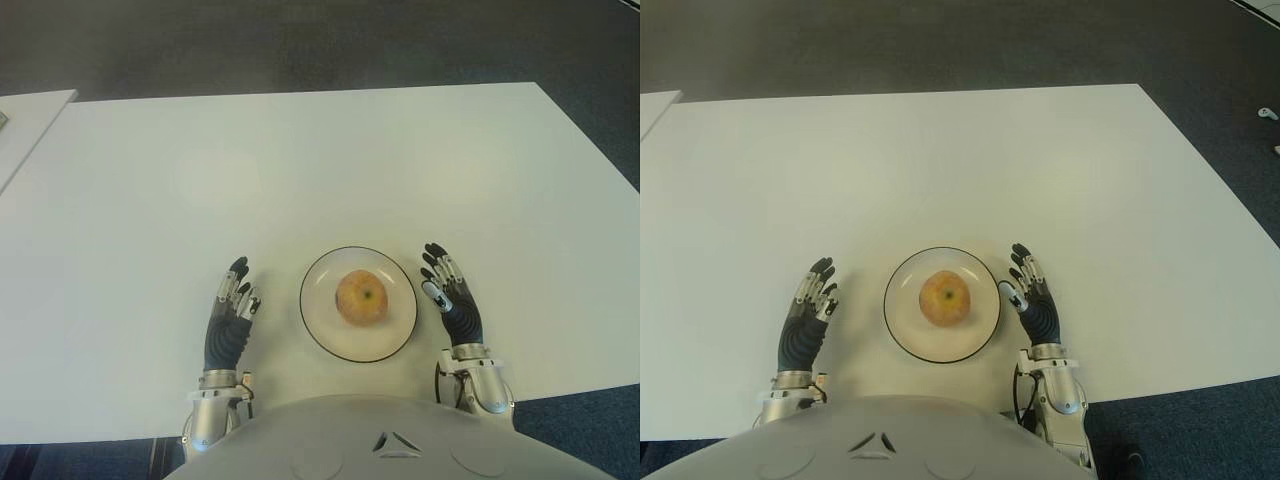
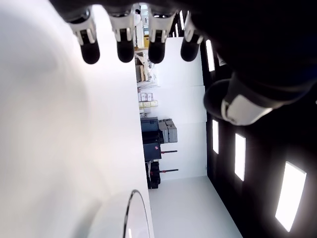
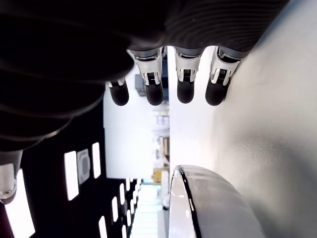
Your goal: Put the apples into the plate.
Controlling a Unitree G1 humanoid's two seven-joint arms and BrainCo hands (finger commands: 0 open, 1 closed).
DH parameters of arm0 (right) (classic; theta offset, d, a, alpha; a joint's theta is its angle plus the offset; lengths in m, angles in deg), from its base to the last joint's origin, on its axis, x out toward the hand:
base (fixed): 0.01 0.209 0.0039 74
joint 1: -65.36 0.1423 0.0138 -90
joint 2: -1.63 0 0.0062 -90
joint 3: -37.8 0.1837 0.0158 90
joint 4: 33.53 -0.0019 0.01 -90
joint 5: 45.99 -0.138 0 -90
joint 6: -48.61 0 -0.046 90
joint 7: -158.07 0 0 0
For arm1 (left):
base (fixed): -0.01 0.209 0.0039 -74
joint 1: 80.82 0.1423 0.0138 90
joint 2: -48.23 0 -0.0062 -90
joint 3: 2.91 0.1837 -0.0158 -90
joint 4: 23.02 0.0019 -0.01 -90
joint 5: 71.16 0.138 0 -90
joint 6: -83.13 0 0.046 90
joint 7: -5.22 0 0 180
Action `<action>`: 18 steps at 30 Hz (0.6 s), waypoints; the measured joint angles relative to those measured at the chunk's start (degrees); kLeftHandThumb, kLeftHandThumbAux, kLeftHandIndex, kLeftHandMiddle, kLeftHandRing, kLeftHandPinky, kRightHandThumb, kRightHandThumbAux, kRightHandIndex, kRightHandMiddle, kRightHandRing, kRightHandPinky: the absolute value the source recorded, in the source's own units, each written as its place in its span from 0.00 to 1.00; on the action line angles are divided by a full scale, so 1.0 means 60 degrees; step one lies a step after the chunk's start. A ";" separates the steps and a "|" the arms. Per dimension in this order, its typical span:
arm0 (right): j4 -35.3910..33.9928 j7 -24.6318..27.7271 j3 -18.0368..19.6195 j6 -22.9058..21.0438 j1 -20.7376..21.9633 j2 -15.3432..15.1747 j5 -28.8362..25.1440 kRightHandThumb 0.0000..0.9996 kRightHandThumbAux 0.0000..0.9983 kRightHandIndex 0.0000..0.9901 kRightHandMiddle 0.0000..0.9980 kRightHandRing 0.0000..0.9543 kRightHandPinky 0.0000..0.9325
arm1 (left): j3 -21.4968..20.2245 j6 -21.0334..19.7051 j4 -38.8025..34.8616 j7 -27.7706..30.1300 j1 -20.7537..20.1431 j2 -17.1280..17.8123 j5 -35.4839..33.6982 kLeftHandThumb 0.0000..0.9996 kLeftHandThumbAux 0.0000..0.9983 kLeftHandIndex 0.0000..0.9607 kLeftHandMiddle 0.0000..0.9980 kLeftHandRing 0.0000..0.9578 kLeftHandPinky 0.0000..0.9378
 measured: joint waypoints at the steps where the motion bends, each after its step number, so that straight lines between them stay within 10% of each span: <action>1: 0.0069 0.0036 0.0004 0.0083 0.0027 -0.0031 -0.0005 0.02 0.43 0.00 0.00 0.00 0.00 | 0.0034 -0.0034 -0.0012 0.0000 0.0008 -0.0020 -0.0006 0.07 0.51 0.00 0.00 0.00 0.00; 18: 0.1037 0.0201 0.0099 0.0989 0.0545 -0.0222 -0.0132 0.04 0.47 0.00 0.00 0.00 0.00 | 0.0260 -0.0199 -0.0245 -0.0173 0.0132 -0.0247 -0.0193 0.08 0.52 0.00 0.00 0.00 0.01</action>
